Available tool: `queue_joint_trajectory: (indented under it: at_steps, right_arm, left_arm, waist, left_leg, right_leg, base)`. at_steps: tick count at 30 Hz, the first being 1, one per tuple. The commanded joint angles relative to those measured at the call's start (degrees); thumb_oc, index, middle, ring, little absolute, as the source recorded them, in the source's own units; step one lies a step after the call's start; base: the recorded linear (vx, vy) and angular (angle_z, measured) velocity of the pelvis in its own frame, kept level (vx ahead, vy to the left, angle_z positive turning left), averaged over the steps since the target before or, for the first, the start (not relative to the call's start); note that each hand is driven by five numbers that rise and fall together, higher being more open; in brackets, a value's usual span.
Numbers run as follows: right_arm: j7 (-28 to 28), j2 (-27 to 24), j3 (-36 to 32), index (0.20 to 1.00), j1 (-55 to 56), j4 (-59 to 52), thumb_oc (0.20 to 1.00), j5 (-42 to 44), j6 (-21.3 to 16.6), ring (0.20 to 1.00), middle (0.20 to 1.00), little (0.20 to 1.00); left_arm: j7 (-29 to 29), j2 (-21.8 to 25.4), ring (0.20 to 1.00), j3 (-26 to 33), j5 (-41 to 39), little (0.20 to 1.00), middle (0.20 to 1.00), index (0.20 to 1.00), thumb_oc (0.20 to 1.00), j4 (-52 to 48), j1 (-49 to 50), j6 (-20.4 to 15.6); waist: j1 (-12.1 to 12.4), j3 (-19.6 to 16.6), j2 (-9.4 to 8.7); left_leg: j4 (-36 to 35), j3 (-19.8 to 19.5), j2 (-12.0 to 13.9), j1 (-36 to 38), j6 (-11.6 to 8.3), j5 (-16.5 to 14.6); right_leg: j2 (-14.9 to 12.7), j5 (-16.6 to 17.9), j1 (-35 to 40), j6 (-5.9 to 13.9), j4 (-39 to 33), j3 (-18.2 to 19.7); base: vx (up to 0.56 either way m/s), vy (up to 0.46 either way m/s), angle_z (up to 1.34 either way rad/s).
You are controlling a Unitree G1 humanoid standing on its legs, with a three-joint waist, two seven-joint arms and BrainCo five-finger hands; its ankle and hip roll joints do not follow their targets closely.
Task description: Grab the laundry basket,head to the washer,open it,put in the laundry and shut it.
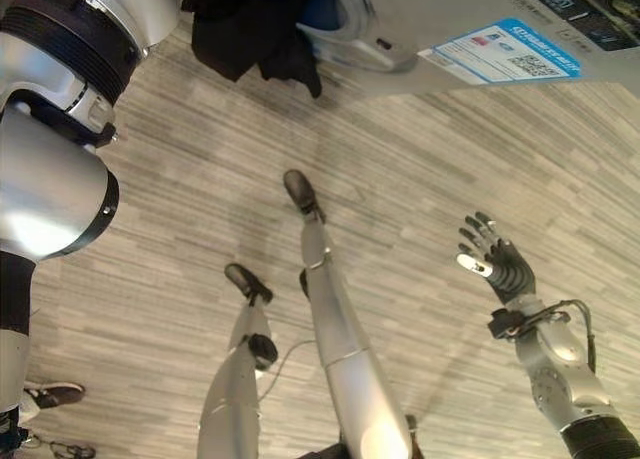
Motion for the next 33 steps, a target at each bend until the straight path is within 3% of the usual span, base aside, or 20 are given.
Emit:
queue_joint_trajectory:
  at_steps: [1, 5, 10, 12, 13, 15, 16, 18, 19, 20, 22, 23, 26, 29, 30, 32, 33]
  right_arm:
    - [1.0, -1.7, -1.4, 1.000, 2.1, 3.3, 1.000, 0.7, -1.0, 1.000, 1.000, 1.000]
    - [1.4, -0.3, -0.7, 1.000, 3.9, 5.8, 1.000, -0.5, 1.2, 1.000, 1.000, 1.000]
    - [1.1, 3.4, 4.9, 1.000, 3.7, 10.8, 1.000, -2.1, 1.2, 1.000, 1.000, 1.000]
    - [1.1, 3.4, 4.9, 1.000, 3.7, 10.9, 1.000, -2.1, 1.1, 1.000, 1.000, 1.000]
    - [-0.1, 5.9, 7.2, 1.000, 2.6, 12.6, 1.000, -3.4, -0.1, 1.000, 1.000, 1.000]
    - [-0.7, 7.1, 7.7, 1.000, 2.6, 12.5, 1.000, -3.9, -0.4, 1.000, 1.000, 1.000]
    - [-4.6, 7.9, 8.1, 1.000, -0.4, 13.1, 1.000, -6.2, -1.9, 1.000, 1.000, 1.000]
    - [-4.4, 9.0, 8.2, 1.000, -0.1, 11.5, 1.000, -5.5, -1.2, 1.000, 1.000, 1.000]
    - [-2.1, 8.4, 6.1, 1.000, 6.0, 3.8, 1.000, -7.4, -0.1, 1.000, 1.000, 1.000]
    - [-2.1, 8.3, 6.2, 1.000, 6.2, 3.6, 1.000, -7.5, 0.0, 1.000, 1.000, 1.000]
    - [-1.3, 8.9, 4.1, 1.000, 11.1, 0.1, 1.000, -9.3, 0.4, 1.000, 1.000, 1.000]
    - [-1.4, 8.8, 4.2, 1.000, 11.2, 0.0, 1.000, -9.3, 0.4, 1.000, 1.000, 1.000]
    - [-2.7, 10.6, 2.9, 1.000, 11.1, 1.4, 1.000, -12.0, 2.0, 1.000, 1.000, 1.000]
    - [-3.2, 12.6, 1.4, 1.000, 10.0, 3.4, 1.000, -12.7, 3.6, 1.000, 1.000, 1.000]
    - [-3.3, 13.6, 1.5, 1.000, 9.5, 4.9, 1.000, -13.5, 4.4, 1.000, 1.000, 1.000]
    - [2.2, 11.1, -0.5, 1.000, 15.1, 4.6, 1.000, -10.7, 6.7, 1.000, 1.000, 1.000]
    - [-0.1, 10.7, 0.2, 1.000, 12.0, 7.4, 1.000, -13.7, 5.2, 1.000, 1.000, 1.000]
  left_arm:
    - [-1.6, 0.0, 1.000, 3.5, 6.1, 1.000, 1.000, 1.000, 1.000, 2.3, -5.2, 1.0]
    - [-4.8, 0.2, 1.000, 9.3, -2.2, 1.000, 1.000, 1.000, 1.000, 4.1, -2.3, -0.5]
    - [0.9, -1.4, 1.000, 18.3, -12.5, 1.000, 1.000, 1.000, 1.000, -1.1, 2.8, -5.3]
    - [0.9, -1.3, 1.000, 18.4, -12.5, 1.000, 1.000, 1.000, 1.000, -1.2, 3.0, -5.2]
    - [4.0, -2.4, 1.000, 23.7, -14.9, 1.000, 1.000, 1.000, 1.000, -5.7, 10.5, -7.6]
    - [4.6, -2.5, 1.000, 25.7, -15.7, 1.000, 1.000, 1.000, 1.000, -9.8, 14.6, -8.5]
    - [5.7, -3.2, 1.000, 28.9, -15.2, 1.000, 1.000, 1.000, 1.000, -15.6, 20.2, -8.5]
    - [6.8, -2.5, 1.000, 29.8, -14.6, 1.000, 1.000, 1.000, 1.000, -21.5, 24.7, -9.0]
    - [6.2, 1.0, 1.000, 33.0, -9.6, 1.000, 1.000, 1.000, 1.000, -36.1, 42.3, -10.0]
    - [6.2, 1.1, 1.000, 33.2, -9.5, 1.000, 1.000, 1.000, 1.000, -36.5, 42.7, -9.8]
    - [2.3, 4.4, 1.000, 36.3, -6.4, 1.000, 1.000, 1.000, 1.000, -48.8, 63.4, -11.1]
    - [2.1, 4.4, 1.000, 36.5, -6.4, 1.000, 1.000, 1.000, 1.000, -49.1, 63.8, -11.0]
    - [-3.6, 1.7, 1.000, 37.8, -8.7, 1.000, 1.000, 1.000, 1.000, -53.3, 80.0, -12.2]
    - [-9.6, -0.9, 1.000, 37.2, -11.3, 1.000, 1.000, 1.000, 1.000, -54.4, 91.9, -12.5]
    - [-11.6, -0.8, 1.000, 37.1, -12.5, 1.000, 1.000, 1.000, 1.000, -54.9, 95.8, -12.9]
    - [-15.3, 1.8, 1.000, 39.5, -16.6, 1.000, 1.000, 1.000, 1.000, -55.4, 103.5, -13.4]
    - [-18.2, 2.5, 1.000, 39.3, -17.0, 1.000, 1.000, 1.000, 1.000, -58.3, 106.4, -12.9]
  waist:
    - [-3.8, 1.3, -0.88]
    - [-2.9, 1.3, -0.28]
    - [-1.5, 1.3, -0.03]
    - [-1.5, 1.3, -0.03]
    - [-0.5, 1.3, 0.51]
    - [0.1, 1.3, 0.91]
    - [1.1, 1.3, 1.40]
    - [1.4, 1.3, 1.33]
    - [2.2, 1.3, 0.65]
    - [2.1, 1.3, 0.65]
    - [3.1, 1.3, 0.43]
    - [3.0, 1.3, 0.43]
    - [4.4, 0.6, 0.63]
    - [5.3, -0.5, 0.89]
    - [5.7, -1.4, 1.42]
    - [5.6, -2.3, 0.68]
    - [6.8, -2.7, 1.28]
  left_leg:
    - [7.8, -2.3, 4.2, -1.0, 0.02, -3.5]
    - [8.7, -2.8, 4.0, -0.8, 0.20, -3.7]
    - [8.9, -3.7, 3.5, -0.1, 0.50, -3.7]
    - [8.9, -3.7, 3.5, 0.0, 0.50, -3.7]
    - [8.7, -4.2, 3.2, 1.0, 0.67, -3.5]
    - [8.5, -4.5, 3.0, 1.6, 0.76, -3.5]
    - [8.4, -4.8, 2.8, 2.0, 0.88, -3.5]
    - [8.3, -4.8, 2.8, 2.5, 0.96, -3.6]
    - [7.5, -5.4, 2.4, 5.3, 0.92, -3.7]
    - [7.5, -5.4, 2.4, 5.5, 0.92, -3.7]
    - [7.2, -5.8, 2.5, 8.6, 0.94, -3.7]
    - [7.1, -5.9, 2.5, 8.8, 0.93, -3.7]
    - [8.4, -5.5, 2.2, 11.4, 1.32, -4.3]
    - [12.1, -1.2, 2.6, 13.8, 2.50, -5.5]
    - [12.0, 0.0, 2.6, 15.3, 2.64, -5.7]
    - [11.3, 0.6, 2.7, 18.7, 2.73, -6.1]
    - [10.6, -0.7, 2.2, 19.8, 3.07, -6.4]
  right_leg:
    - [2.8, -14.2, 6.9, 2.74, 3.6, -5.0]
    - [2.7, -14.5, 7.8, 2.45, 3.6, -5.3]
    - [2.0, -14.4, 9.4, 2.25, 3.8, -5.5]
    - [2.0, -14.4, 9.5, 2.25, 3.7, -5.5]
    - [1.7, -14.7, 11.2, 2.11, 3.4, -5.7]
    - [1.5, -14.7, 12.1, 2.05, 3.3, -6.0]
    - [1.3, -14.8, 12.9, 1.89, 3.0, -6.1]
    - [1.2, -14.9, 13.8, 1.87, 2.8, -6.3]
    - [0.6, -15.1, 17.4, 1.60, 1.0, -7.2]
    - [0.6, -15.1, 17.6, 1.60, 0.9, -7.2]
    - [0.3, -14.9, 21.5, 1.26, -0.5, -8.2]
    - [0.3, -14.9, 21.7, 1.26, -0.6, -8.2]
    - [-1.0, -14.4, 26.6, 1.14, -2.2, -9.6]
    - [-3.4, -13.7, 31.7, 1.31, -3.6, -12.5]
    - [-3.9, -13.6, 33.7, 1.47, -4.6, -13.6]
    - [-3.7, -12.9, 37.2, 1.76, -5.6, -14.7]
    - [-3.6, -12.8, 39.0, 1.90, -6.1, -15.3]
  base:
    - [0.01, 0.002, -0.03]
    - [0.00, -0.012, -0.01]
    - [-0.02, -0.034, 0.03]
    - [-0.01, -0.002, 0.07]
    - [-0.02, -0.004, 0.07]
    - [-0.01, 0.002, 0.02]
    - [-0.03, 0.002, 0.01]
    - [-0.03, 0.025, 0.06]
    - [-0.02, 0.052, 0.10]
    - [-0.03, 0.083, 0.08]
    - [-0.02, 0.079, 0.20]
    - [-0.02, 0.074, 0.27]
    - [-0.01, 0.018, 0.20]
    - [0.01, 0.037, 0.49]
    - [0.03, 0.138, 0.56]
    - [0.03, 0.134, 0.42]
    - [0.03, 0.066, 0.26]
